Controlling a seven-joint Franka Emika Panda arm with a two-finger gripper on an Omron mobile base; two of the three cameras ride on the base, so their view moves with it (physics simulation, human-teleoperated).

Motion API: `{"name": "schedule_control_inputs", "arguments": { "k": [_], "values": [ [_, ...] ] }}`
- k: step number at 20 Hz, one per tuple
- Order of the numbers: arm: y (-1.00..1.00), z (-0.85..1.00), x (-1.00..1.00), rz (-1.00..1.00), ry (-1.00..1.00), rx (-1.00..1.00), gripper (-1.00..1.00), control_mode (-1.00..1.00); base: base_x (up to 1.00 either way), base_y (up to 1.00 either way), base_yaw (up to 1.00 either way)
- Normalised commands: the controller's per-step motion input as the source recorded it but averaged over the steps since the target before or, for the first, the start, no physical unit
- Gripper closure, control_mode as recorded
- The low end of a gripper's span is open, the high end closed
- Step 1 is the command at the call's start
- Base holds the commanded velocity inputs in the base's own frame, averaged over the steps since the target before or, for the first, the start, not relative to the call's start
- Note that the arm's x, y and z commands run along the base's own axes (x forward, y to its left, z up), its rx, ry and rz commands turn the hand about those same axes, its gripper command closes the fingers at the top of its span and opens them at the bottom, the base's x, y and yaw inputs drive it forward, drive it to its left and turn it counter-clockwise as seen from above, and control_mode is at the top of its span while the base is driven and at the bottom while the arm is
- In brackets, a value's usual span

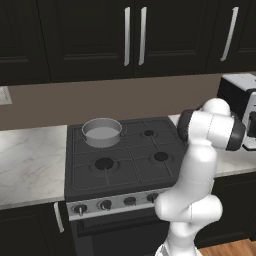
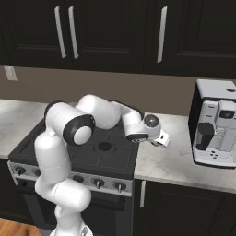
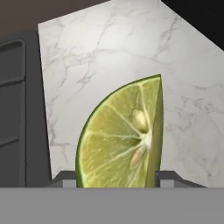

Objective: Turn on the burner for the pot on the stove. Wait thirty seconds for the pot to heat up. Then add the lemon wedge to the pot.

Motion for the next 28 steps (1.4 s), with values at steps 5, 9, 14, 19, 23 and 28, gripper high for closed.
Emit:
{"name": "schedule_control_inputs", "arguments": {
  "k": [5,9,14,19,23,28],
  "values": [
    [0.08,0.74,-0.3,0.0,0.0,0.03,1.0,-1.0,0.0,0.0,0.0],
    [0.11,0.8,-0.5,0.0,0.0,0.01,1.0,-1.0,0.0,0.0,0.0],
    [0.17,0.63,-0.55,0.0,0.0,0.0,1.0,-1.0,0.0,0.0,0.0],
    [0.23,0.35,-0.83,0.03,-0.04,0.0,1.0,-1.0,0.0,0.0,0.0],
    [0.37,0.35,-0.77,0.03,-0.05,0.0,1.0,-1.0,0.0,0.0,0.0],
    [0.52,0.34,-0.57,0.0,0.0,0.03,1.0,-1.0,0.0,0.0,0.0]
  ]
}}
